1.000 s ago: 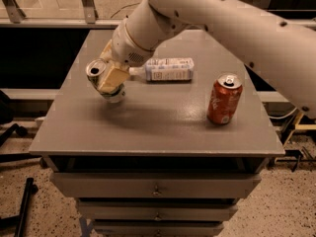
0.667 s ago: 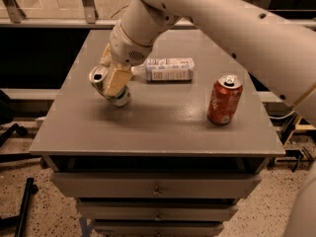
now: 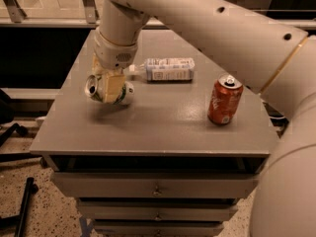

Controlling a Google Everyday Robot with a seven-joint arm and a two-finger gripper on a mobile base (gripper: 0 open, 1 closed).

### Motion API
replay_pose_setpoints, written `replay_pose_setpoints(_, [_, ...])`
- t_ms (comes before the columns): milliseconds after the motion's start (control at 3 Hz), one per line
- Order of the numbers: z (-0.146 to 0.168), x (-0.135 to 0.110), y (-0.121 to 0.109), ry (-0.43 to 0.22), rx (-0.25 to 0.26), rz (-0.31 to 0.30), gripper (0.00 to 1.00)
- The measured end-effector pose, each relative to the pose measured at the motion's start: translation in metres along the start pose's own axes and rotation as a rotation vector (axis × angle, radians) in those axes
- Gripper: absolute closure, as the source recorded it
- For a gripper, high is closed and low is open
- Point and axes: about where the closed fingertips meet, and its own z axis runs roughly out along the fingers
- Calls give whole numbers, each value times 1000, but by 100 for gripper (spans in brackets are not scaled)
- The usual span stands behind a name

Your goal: Knock 7up can over

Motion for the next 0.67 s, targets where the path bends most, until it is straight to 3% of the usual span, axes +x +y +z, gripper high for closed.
replay_pose_setpoints(667, [27, -24, 9, 105, -84, -129, 100])
